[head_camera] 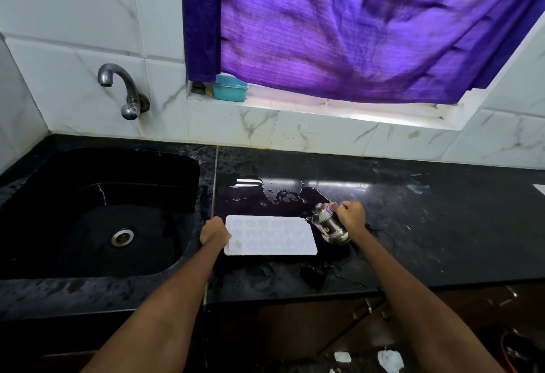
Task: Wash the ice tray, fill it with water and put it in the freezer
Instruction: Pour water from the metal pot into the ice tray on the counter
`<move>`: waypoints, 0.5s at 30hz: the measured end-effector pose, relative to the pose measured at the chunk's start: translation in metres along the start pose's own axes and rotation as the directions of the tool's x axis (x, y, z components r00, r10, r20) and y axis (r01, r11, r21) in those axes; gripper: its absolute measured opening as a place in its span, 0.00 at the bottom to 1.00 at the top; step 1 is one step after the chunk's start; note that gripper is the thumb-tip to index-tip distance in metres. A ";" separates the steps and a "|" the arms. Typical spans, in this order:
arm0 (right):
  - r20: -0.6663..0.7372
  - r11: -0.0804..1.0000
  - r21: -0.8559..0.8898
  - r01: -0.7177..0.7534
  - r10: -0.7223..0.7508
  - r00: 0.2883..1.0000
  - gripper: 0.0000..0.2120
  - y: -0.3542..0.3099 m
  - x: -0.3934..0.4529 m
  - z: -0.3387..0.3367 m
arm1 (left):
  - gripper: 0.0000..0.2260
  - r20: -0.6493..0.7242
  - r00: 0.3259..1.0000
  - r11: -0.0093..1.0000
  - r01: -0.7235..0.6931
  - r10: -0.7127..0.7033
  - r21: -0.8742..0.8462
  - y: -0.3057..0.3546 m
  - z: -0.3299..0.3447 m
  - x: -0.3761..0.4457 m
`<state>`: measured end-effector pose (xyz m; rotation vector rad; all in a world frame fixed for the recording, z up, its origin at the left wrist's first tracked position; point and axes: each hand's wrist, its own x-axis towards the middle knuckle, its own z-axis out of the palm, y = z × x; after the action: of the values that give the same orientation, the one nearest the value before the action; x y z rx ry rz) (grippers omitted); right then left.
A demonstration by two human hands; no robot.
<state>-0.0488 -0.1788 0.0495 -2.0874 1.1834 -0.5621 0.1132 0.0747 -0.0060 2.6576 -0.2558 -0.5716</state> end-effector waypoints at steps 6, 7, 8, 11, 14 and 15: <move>-0.027 0.993 0.106 -0.054 0.057 0.998 0.23 -0.001 0.001 -0.001 | 0.19 0.002 1.000 1.000 -0.001 0.001 -0.011 0.000 0.000 0.002; -0.033 0.988 0.136 -0.067 0.072 0.997 0.21 -0.002 0.002 -0.002 | 0.18 0.000 1.000 1.000 -0.001 0.001 -0.011 0.000 0.001 0.002; -0.038 0.984 0.162 -0.070 0.077 0.996 0.19 -0.002 0.003 -0.003 | 0.18 -0.001 1.000 1.000 -0.002 0.002 -0.011 0.000 0.001 0.002; -0.059 0.978 0.205 -0.051 0.064 0.996 0.13 -0.006 0.005 -0.006 | 0.18 -0.005 1.000 1.000 -0.009 0.009 -0.016 -0.001 0.002 0.003; -0.061 0.977 0.209 -0.037 0.051 0.997 0.14 -0.007 0.005 -0.007 | 0.18 -0.006 1.000 1.000 -0.003 0.003 -0.021 -0.001 0.003 0.003; -0.054 0.979 0.202 -0.034 0.046 0.997 0.16 -0.006 0.005 -0.008 | 0.18 -0.005 1.000 1.000 -0.001 0.001 -0.026 -0.001 0.003 0.003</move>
<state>-0.0478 -0.1833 0.0593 -1.8835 1.1482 -0.6984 0.1152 0.0743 -0.0099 2.6337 -0.2463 -0.5638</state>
